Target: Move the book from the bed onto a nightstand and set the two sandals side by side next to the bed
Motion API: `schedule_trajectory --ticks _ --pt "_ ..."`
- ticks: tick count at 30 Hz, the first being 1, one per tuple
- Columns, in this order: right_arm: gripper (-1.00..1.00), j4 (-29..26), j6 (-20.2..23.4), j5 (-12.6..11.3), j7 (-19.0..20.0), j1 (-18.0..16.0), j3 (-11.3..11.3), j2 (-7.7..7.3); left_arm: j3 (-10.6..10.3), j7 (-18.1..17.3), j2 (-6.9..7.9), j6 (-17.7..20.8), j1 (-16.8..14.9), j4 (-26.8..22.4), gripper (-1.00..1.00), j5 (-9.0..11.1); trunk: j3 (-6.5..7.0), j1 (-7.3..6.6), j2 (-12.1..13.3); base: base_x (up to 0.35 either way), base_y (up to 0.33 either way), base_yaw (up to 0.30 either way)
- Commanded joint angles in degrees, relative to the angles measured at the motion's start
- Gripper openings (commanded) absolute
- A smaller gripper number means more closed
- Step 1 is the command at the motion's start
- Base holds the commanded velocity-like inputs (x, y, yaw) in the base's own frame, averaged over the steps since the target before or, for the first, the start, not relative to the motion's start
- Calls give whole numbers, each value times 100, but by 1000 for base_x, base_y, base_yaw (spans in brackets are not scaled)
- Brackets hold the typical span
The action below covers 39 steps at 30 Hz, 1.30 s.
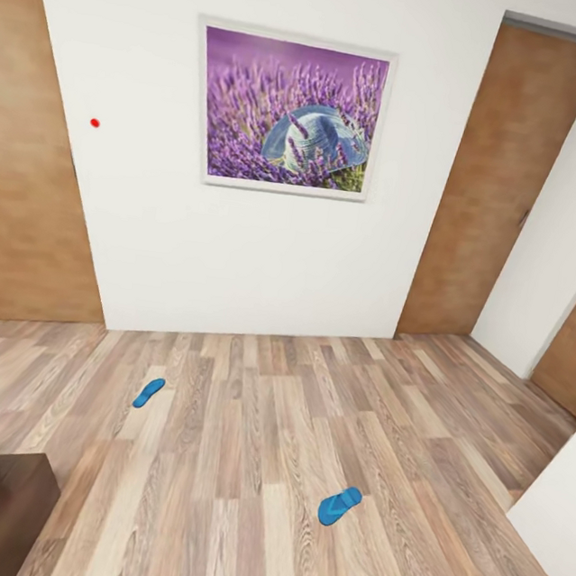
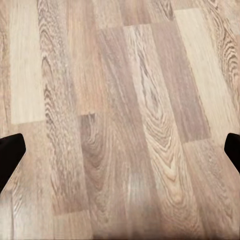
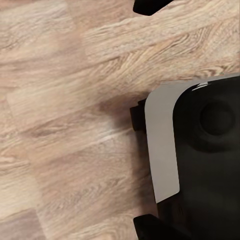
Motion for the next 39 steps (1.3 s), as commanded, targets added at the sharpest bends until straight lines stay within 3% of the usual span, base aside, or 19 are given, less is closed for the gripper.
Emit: schedule_trajectory --ticks 1,19,39 --pt "100 0 -16 -4 1 -2 -10 1 4 -2 -1 -17 -2 2 100 2 -5 2 -2 172 129 -234" --pt "100 0 -14 -4 1 -2 -10 1 -5 -1 -1 -26 -2 2 100 -2 -5 2 -2 36 16 -246" --pt "100 0 -16 -4 1 -2 -2 1 -5 3 -10 -17 -2 2 100 -2 -5 2 -2 318 0 -62"
